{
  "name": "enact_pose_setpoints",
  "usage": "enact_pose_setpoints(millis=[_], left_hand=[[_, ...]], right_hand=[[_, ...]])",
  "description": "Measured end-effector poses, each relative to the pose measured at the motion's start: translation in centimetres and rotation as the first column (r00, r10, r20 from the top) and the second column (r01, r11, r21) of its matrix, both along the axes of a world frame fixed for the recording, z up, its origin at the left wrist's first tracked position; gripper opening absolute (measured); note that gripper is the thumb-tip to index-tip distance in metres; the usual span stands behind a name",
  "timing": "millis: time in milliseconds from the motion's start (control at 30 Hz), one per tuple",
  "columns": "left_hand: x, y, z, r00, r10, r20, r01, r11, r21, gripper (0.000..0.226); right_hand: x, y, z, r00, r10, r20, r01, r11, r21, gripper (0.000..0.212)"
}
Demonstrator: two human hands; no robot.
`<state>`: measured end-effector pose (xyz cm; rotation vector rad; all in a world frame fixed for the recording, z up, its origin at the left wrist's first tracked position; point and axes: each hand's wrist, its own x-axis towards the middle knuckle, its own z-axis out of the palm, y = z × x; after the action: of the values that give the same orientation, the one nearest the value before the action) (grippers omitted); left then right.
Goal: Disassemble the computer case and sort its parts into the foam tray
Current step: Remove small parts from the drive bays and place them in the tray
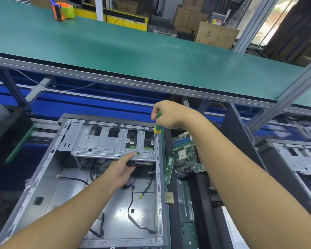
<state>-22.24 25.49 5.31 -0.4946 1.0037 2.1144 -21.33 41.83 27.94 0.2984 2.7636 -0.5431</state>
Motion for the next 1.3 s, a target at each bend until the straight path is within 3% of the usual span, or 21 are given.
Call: enact_pose_setpoints(millis=[67, 133, 200, 300, 367, 433, 500, 567, 633, 700, 767, 900, 1033, 1133, 1300], left_hand=[[0.0, 0.0, -0.1, 1.0, -0.005, -0.004, 0.005, 1.0, -0.011, 0.01], [0.0, 0.0, -0.1, 1.0, -0.004, -0.003, 0.004, 1.0, -0.014, 0.01], [0.0, 0.0, -0.1, 1.0, 0.002, -0.002, -0.002, 1.0, -0.007, 0.009], [0.0, 0.0, -0.1, 1.0, -0.003, -0.009, 0.003, 1.0, -0.016, 0.007], [0.0, 0.1, 0.0, 1.0, -0.004, -0.008, 0.004, 1.0, -0.013, 0.007], [0.1, 0.0, 0.2, 1.0, 0.005, 0.001, -0.005, 1.0, -0.001, 0.007], [0.2, 0.0, 0.3, 1.0, 0.014, 0.006, -0.014, 1.0, 0.0, 0.007], [0.2, 0.0, 0.4, 1.0, 0.016, 0.003, -0.016, 1.0, 0.0, 0.007], [0.2, 0.0, 0.4, 1.0, 0.008, 0.0, -0.008, 1.0, -0.013, 0.008], [0.2, -0.1, 0.4, 1.0, 0.006, -0.003, -0.006, 1.0, -0.031, 0.011], [0.2, -0.1, 0.3, 1.0, -0.003, -0.007, 0.002, 0.999, -0.038, 0.015], [0.3, -0.2, 0.3, 1.0, -0.004, -0.003, 0.004, 0.999, -0.039, 0.015], [0.2, -0.1, 0.4, 1.0, -0.005, 0.003, 0.005, 0.999, -0.051, 0.017], [0.2, -0.2, 0.3, 1.0, -0.018, 0.003, 0.018, 0.998, -0.055, 0.02], [0.2, -0.2, 0.3, 1.0, -0.021, -0.002, 0.021, 0.998, -0.059, 0.018]], right_hand=[[0.2, -0.4, -0.2, 0.999, -0.017, -0.037, 0.021, 0.994, 0.103, 0.026], [0.3, -0.6, -0.7, 0.998, -0.042, -0.055, 0.059, 0.925, 0.377, 0.045], [0.3, -0.8, -1.0, 0.995, -0.01, -0.097, 0.06, 0.848, 0.527, 0.033], [0.0, -0.6, -0.9, 0.994, -0.023, -0.11, 0.061, 0.934, 0.351, 0.016], [-0.2, -0.1, -0.1, 1.0, -0.016, -0.02, 0.02, 0.982, 0.185, 0.019], [-0.1, -0.3, 0.7, 0.998, 0.0, 0.055, -0.007, 0.992, 0.124, 0.024], [-0.1, -0.6, 0.4, 0.998, -0.03, 0.049, 0.021, 0.983, 0.183, 0.028], [-0.1, -0.9, -0.2, 0.996, -0.084, 0.034, 0.068, 0.94, 0.334, 0.051], [-0.3, -1.1, -0.8, 0.999, -0.035, -0.004, 0.033, 0.884, 0.467, 0.042], [-0.5, -1.0, -1.1, 0.995, -0.045, -0.093, 0.08, 0.908, 0.411, 0.02], [-0.6, -0.7, -0.7, 0.996, -0.041, -0.076, 0.062, 0.949, 0.309, 0.011], [-0.5, -0.5, 0.4, 0.999, -0.007, 0.05, 0.0, 0.991, 0.132, 0.02], [-0.5, -1.0, -0.6, 0.99, -0.137, -0.021, 0.137, 0.944, 0.3, 0.05], [-0.9, -1.0, -1.1, 0.995, -0.048, -0.088, 0.077, 0.928, 0.366, 0.027], [-0.8, -0.7, 0.5, 0.999, 0.001, 0.038, -0.004, 0.997, 0.073, 0.025]])
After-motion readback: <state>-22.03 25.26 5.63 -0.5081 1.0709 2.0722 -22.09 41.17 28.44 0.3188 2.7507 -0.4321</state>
